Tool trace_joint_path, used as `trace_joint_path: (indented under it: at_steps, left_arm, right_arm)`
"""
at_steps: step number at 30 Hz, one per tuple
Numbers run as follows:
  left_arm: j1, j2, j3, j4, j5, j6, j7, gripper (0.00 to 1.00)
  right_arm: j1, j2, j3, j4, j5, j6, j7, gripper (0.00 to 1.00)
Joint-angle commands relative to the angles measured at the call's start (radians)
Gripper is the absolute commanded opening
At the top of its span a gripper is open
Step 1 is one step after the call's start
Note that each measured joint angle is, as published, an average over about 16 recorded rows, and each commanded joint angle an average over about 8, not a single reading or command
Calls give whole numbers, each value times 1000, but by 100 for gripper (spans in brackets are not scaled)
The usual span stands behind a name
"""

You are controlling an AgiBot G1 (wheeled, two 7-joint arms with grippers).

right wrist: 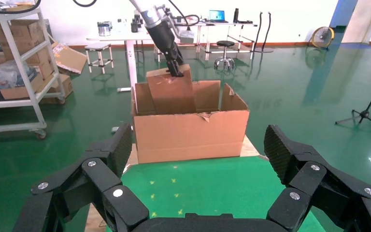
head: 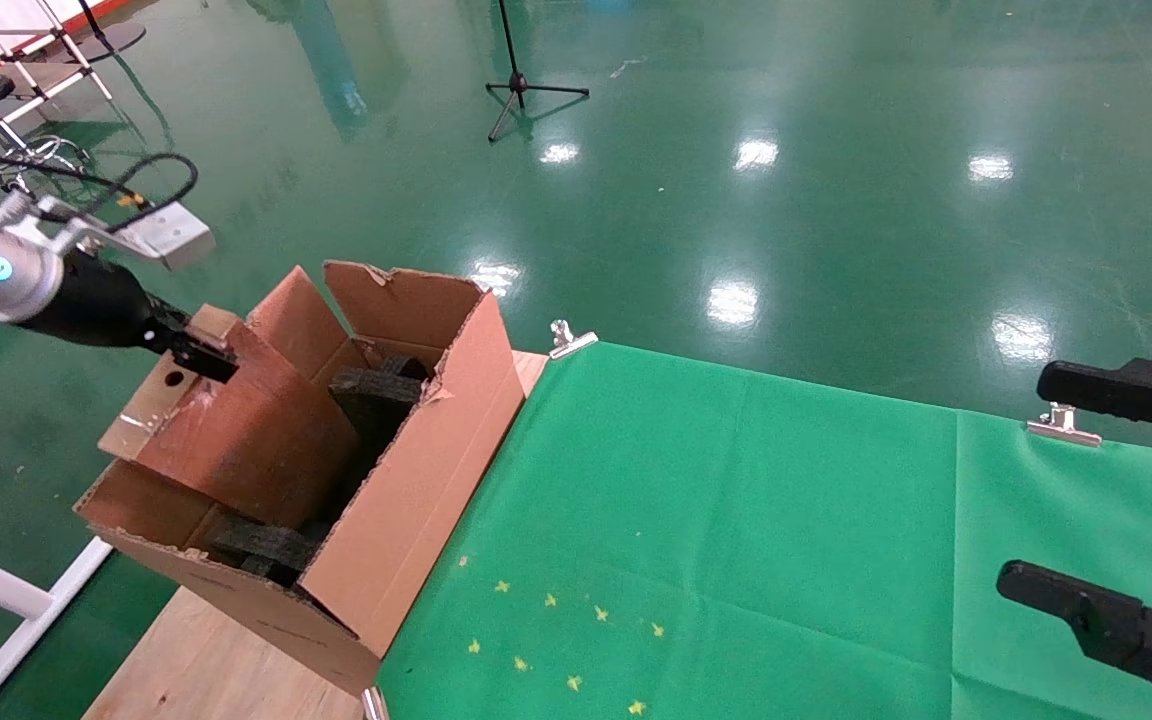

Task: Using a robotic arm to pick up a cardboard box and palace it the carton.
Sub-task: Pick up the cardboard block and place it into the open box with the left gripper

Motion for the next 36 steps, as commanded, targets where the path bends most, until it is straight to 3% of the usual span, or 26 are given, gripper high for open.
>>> trace_joint_path:
  at_steps: [1, 16, 36]
  left_arm:
    - [18, 7, 1, 15, 1, -16, -2, 0]
    - [197, 65, -14, 48, -21, -257, -72, 0]
    - [369, 86, -51, 52, -73, -335, -133, 0]
  right_arm:
    - [0, 0, 0, 0, 0, 0, 0, 100]
    - [0, 0, 0, 0, 0, 0, 0, 100]
    - [0, 0, 0, 0, 0, 0, 0, 100]
